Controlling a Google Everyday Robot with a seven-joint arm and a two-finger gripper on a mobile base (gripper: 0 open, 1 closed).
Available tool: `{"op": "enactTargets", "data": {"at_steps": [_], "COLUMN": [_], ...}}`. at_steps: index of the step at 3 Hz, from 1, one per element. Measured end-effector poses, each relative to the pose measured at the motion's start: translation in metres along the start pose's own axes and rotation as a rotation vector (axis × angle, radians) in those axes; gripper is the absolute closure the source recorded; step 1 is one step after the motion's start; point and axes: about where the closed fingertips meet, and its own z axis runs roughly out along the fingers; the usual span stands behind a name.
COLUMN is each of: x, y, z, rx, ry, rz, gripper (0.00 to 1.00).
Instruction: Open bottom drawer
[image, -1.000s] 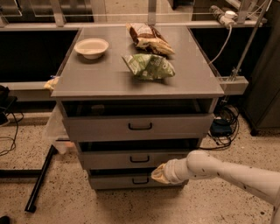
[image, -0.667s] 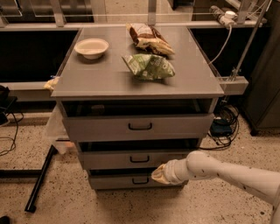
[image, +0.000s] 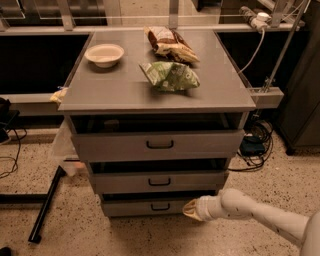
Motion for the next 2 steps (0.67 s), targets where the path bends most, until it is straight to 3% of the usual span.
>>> {"op": "enactTargets", "data": {"at_steps": [1, 2], "x": [0.0086, 0.0086], "y": [-0.0034, -0.0034], "z": [0.0082, 0.0082], "rx": [0.009, 0.009], "ry": [-0.005, -0.005], "rz": [-0.003, -0.003], "gripper": [0.82, 0.59]}}
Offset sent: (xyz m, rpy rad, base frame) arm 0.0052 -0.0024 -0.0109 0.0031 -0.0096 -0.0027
